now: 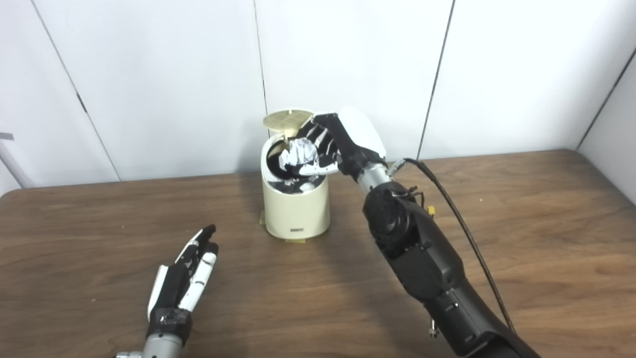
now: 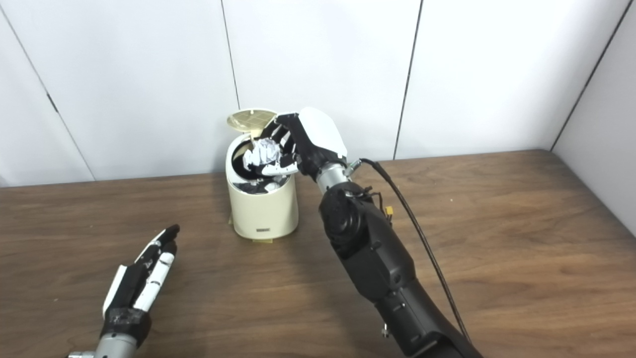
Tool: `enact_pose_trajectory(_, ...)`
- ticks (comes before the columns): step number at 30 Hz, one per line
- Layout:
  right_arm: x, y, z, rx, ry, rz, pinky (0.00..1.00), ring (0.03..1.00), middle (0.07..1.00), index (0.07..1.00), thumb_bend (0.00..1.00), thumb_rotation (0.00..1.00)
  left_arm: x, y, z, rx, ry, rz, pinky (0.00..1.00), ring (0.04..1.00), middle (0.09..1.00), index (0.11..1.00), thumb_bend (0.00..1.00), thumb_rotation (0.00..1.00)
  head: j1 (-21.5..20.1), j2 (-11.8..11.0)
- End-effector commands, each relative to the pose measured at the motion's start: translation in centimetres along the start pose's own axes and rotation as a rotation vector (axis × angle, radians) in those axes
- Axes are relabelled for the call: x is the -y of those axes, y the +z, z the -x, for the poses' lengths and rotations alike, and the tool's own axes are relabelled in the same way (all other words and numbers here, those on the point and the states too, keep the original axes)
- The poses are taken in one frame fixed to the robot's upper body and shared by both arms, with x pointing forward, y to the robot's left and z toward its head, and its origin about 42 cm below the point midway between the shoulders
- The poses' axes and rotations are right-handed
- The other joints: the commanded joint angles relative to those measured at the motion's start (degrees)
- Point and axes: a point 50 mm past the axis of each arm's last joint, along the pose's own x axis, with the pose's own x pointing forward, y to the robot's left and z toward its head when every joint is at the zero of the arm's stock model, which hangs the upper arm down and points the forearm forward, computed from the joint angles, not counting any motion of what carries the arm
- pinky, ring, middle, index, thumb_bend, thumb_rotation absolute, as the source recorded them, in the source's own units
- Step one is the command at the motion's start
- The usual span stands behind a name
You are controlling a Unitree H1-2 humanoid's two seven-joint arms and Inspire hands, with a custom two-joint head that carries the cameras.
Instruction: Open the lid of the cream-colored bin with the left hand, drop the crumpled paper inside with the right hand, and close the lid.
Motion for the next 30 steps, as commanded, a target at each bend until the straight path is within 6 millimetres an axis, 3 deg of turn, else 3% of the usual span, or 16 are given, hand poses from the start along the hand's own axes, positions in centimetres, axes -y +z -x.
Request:
enact_pose_trajectory(1,1.8,2.4,-1.7,0.087,-0.068,0.002,0.32,0.384,0.495,0.535,0.49,0.0,0.4,1.3,-0.4,0.059,-0.005,0.003,0.97,0.973,0.961,0.944,0.47,0.7,-0.2,0.1)
enact_pose_trajectory(13,1.0,2.1,-1.8,0.111,-0.056,0.014,0.3,0.386,0.499,0.542,0.49,0.0,1.3,1.5,-0.3,0.069,-0.023,0.022,0.99,0.975,0.959,0.937,0.48,0.68,0.0,0.1)
enact_pose_trajectory(19,1.1,1.6,-1.6,0.094,-0.028,0.024,0.34,0.385,0.495,0.553,0.49,0.0,1.5,1.7,-0.3,0.073,-0.018,0.024,0.99,0.976,0.964,0.941,0.48,0.66,0.3,0.1)
enact_pose_trajectory(23,1.2,1.2,-1.5,0.079,0.013,0.062,0.48,0.407,0.523,0.529,0.51,0.0,1.4,1.8,-0.2,0.077,-0.015,0.022,0.99,0.976,0.965,0.941,0.49,0.66,0.6,0.4)
enact_pose_trajectory(26,1.3,0.8,-1.5,0.071,0.029,0.083,0.48,0.444,0.613,0.506,0.51,0.0,1.3,1.9,-0.3,0.077,-0.011,0.018,0.99,0.975,0.959,0.941,0.49,0.66,0.6,0.4)
enact_pose_trajectory(28,1.3,0.7,-1.4,0.065,0.034,0.089,0.49,0.532,0.66,0.498,0.52,0.09,1.3,1.9,-0.3,0.077,-0.009,0.017,1.0,0.978,0.959,0.942,0.49,0.66,0.3,0.5)
enact_pose_trajectory(29,1.3,0.7,-1.4,0.059,0.035,0.088,0.5,0.557,0.67,0.599,0.74,0.05,1.3,2.0,-0.3,0.076,-0.007,0.018,1.0,0.98,0.961,0.942,0.49,0.66,0.3,0.5)
enact_pose_trajectory(30,1.4,0.7,-1.3,0.055,0.036,0.088,0.51,0.566,0.673,0.634,0.82,0.04,1.3,2.0,-0.3,0.077,-0.007,0.017,1.0,0.98,0.961,0.94,0.49,0.66,0.3,0.5)
